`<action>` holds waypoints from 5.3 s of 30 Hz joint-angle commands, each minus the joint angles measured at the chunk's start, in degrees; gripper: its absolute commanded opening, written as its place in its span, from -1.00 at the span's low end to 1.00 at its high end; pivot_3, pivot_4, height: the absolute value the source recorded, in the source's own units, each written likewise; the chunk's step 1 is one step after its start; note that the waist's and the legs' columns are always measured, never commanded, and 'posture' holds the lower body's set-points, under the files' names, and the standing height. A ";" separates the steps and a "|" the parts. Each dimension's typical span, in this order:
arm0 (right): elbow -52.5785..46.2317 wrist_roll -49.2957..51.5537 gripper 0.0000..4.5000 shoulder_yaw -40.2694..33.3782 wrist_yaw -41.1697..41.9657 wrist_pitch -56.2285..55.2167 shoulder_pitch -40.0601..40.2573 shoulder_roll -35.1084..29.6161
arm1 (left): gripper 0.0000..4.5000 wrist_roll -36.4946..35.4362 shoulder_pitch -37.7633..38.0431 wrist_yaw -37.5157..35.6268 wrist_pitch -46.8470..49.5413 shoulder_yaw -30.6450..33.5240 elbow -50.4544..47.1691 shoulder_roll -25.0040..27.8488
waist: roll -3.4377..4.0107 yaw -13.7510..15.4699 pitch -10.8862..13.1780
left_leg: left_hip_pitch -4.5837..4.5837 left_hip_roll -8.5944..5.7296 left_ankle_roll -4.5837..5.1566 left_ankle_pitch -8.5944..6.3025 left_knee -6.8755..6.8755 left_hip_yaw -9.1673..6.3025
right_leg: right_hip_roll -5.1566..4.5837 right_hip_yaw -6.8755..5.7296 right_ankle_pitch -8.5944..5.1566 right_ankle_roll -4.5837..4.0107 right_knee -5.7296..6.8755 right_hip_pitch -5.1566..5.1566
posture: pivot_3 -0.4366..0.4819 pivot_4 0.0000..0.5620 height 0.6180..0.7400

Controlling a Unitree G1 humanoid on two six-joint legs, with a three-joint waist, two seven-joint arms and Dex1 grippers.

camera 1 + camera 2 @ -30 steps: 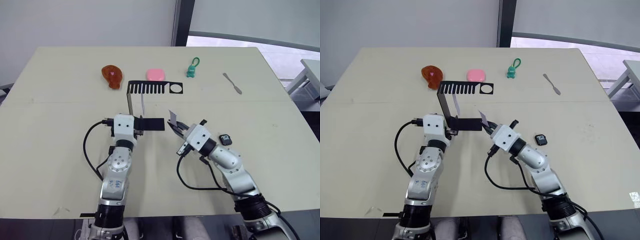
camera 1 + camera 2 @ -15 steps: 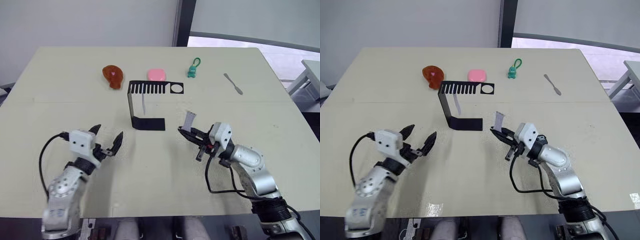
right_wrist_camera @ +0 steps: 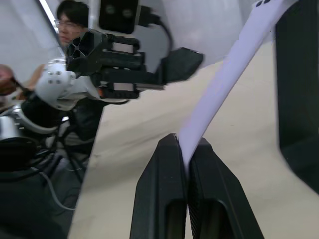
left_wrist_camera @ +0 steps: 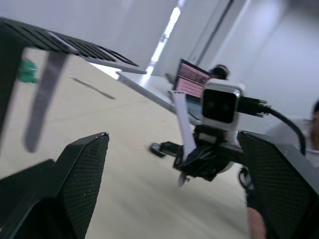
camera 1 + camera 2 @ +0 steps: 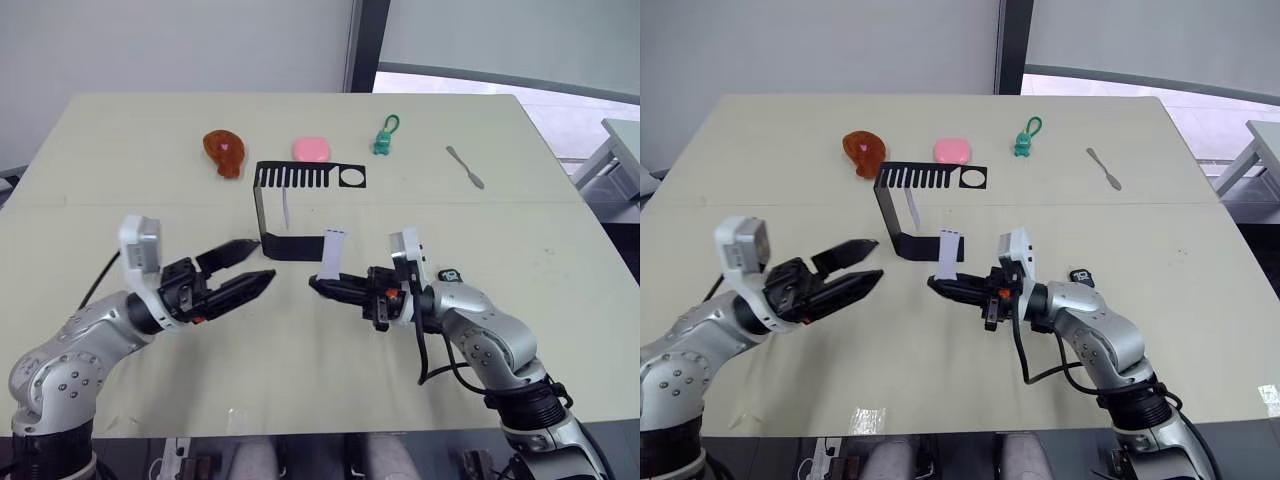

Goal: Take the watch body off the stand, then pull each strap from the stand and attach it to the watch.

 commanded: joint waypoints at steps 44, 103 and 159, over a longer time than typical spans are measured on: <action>-1.33 -0.83 -1.00 0.91 5.53 2.85 -2.65 4.47 | -0.68 -11.46 -5.12 7.45 2.33 -5.90 0.74 -9.31 | -0.01 0.13 0.00 | -0.05 -0.02 -0.01 0.03 0.06 -0.04 | 0.02 -0.01 0.00 0.00 -0.01 -0.01 | -0.05 -0.47 1.00; -1.62 -11.38 0.96 -13.87 5.79 -10.23 5.98 -11.16 | -1.00 -5.53 -0.02 1.63 -3.81 1.87 -3.34 3.12 | 0.00 0.26 0.01 | -0.20 -0.08 -0.01 0.01 -0.09 -0.13 | 0.01 -0.09 0.00 0.00 -0.36 -0.02 | -0.05 -0.47 1.00; -12.40 -23.73 0.96 -24.91 -35.72 10.55 23.73 -2.72 | -1.00 25.88 -6.02 -8.43 -24.25 -14.85 -3.49 -0.01 | 0.05 0.30 0.03 | 0.16 -0.16 -0.25 0.46 -0.78 0.02 | 0.15 0.13 0.08 -0.08 -0.18 -0.05 | -0.05 -0.47 1.00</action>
